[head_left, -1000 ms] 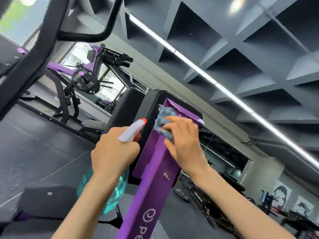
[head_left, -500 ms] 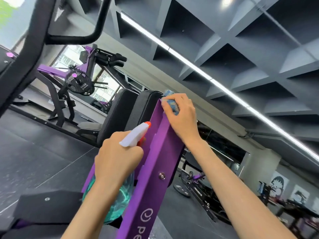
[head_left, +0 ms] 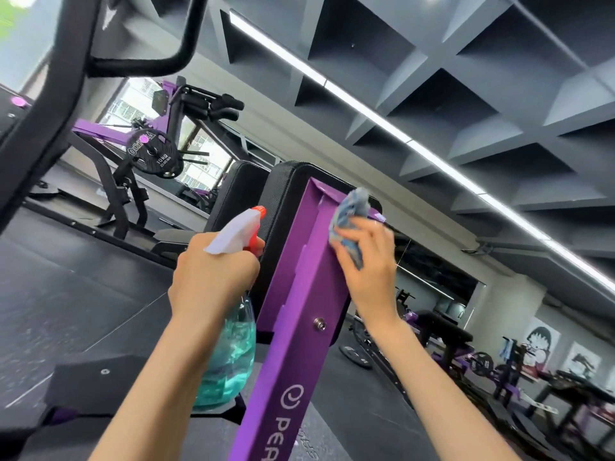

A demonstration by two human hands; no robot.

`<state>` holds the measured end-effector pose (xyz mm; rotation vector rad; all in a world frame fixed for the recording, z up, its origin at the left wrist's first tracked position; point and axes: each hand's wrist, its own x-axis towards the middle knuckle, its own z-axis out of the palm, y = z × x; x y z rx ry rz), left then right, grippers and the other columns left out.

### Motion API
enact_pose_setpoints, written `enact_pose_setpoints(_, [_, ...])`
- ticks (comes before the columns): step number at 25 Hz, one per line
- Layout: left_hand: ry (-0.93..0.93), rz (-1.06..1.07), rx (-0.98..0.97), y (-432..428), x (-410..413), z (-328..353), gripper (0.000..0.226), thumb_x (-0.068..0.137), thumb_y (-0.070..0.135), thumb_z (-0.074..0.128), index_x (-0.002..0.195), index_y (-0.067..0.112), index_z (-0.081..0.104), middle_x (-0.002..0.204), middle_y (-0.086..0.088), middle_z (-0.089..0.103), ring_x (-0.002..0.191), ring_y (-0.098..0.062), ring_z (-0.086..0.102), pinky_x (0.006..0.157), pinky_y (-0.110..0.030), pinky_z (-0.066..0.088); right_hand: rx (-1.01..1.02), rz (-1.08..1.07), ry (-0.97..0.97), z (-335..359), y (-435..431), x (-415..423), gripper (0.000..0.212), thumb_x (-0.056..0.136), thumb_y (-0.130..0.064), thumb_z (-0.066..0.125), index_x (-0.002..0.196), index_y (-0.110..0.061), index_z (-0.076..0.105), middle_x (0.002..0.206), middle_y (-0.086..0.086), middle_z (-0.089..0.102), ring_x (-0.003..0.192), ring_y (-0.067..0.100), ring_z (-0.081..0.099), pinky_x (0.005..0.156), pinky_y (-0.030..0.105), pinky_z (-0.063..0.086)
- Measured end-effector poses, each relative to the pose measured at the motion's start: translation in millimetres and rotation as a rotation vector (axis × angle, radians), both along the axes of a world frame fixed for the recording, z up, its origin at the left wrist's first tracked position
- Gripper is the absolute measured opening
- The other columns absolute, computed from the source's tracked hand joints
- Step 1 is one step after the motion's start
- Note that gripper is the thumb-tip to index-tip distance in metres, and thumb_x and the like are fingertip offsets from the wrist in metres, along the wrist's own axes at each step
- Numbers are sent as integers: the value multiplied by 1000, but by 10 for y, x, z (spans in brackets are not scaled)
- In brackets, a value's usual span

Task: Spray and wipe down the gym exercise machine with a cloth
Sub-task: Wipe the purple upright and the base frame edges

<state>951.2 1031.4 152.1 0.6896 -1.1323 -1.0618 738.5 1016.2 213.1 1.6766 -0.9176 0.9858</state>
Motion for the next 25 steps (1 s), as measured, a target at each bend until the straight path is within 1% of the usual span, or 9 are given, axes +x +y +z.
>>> enact_pose_setpoints(2, [-10, -11, 21, 67, -11, 37, 51, 51, 18, 49, 71, 62, 64, 86, 3, 71, 98, -35, 60, 93, -53, 51, 52, -43, 65, -489, 53, -198, 26, 93, -20, 54, 117, -12, 57, 124, 0, 47, 117, 18, 46, 105, 33, 39])
enact_pose_setpoints(6, [-15, -19, 44, 109, -38, 31, 40, 63, 13, 57, 64, 51, 65, 74, 10, 65, 91, -34, 59, 86, -43, 49, 78, -131, 557, -773, 112, -361, 35, 89, -5, 60, 122, -13, 51, 136, 5, 44, 125, 22, 45, 103, 36, 40])
enact_pose_setpoints(10, [37, -16, 24, -33, -135, -15, 58, 46, 17, 47, 81, 59, 67, 88, -1, 72, 97, -37, 62, 91, -59, 51, -43, -189, 150, -236, -142, 60, 33, 83, 1, 63, 115, -7, 62, 127, 8, 57, 121, 26, 45, 106, 33, 32])
enact_pose_setpoints(13, [-37, 17, 56, 62, -128, 33, 41, 65, 19, 55, 97, 40, 70, 97, -6, 70, 98, -36, 58, 89, -44, 50, -13, -402, 547, -299, -293, 193, 28, 73, 0, 61, 100, -6, 68, 112, 10, 64, 113, 29, 53, 99, 35, 32])
enact_pose_setpoints(15, [-30, 49, 65, 50, -136, 29, 31, 65, 23, 55, 91, 29, 71, 98, -5, 71, 99, -35, 60, 92, -43, 50, -52, -510, 551, -47, -318, 228, 25, 78, -4, 63, 103, -6, 65, 111, 12, 63, 106, 32, 57, 95, 36, 33])
enact_pose_setpoints(17, [-37, 38, 48, 4, -148, 38, 46, 53, 26, 47, 91, 38, 69, 97, -3, 72, 100, -34, 61, 93, -47, 50, -129, -567, 427, 79, -335, 298, 25, 79, -5, 65, 104, -5, 63, 111, 14, 62, 105, 33, 56, 94, 37, 33])
enact_pose_setpoints(19, [-73, 27, 36, -20, -176, 32, 57, 49, 25, 44, 96, 47, 66, 98, -2, 72, 100, -34, 61, 93, -48, 51, -112, -534, 419, -184, -284, 311, 22, 76, -1, 64, 98, -6, 64, 101, 13, 62, 98, 31, 55, 91, 37, 35])
enact_pose_setpoints(22, [-94, 35, 46, -27, -197, -3, 59, 48, 26, 43, 100, 32, 69, 97, -5, 70, 98, -36, 61, 90, -48, 52, 95, -362, 558, -772, -56, 137, 22, 76, 0, 68, 96, -8, 65, 101, 7, 63, 100, 27, 54, 96, 34, 36])
enact_pose_setpoints(25, [-117, 36, 45, -8, -247, 31, 59, 51, 29, 45, 106, 31, 69, 100, -5, 70, 99, -36, 60, 89, -47, 52, 9, -103, 204, -586, 97, -60, 18, 87, -6, 64, 104, -10, 68, 114, 4, 62, 111, 21, 53, 100, 30, 38])
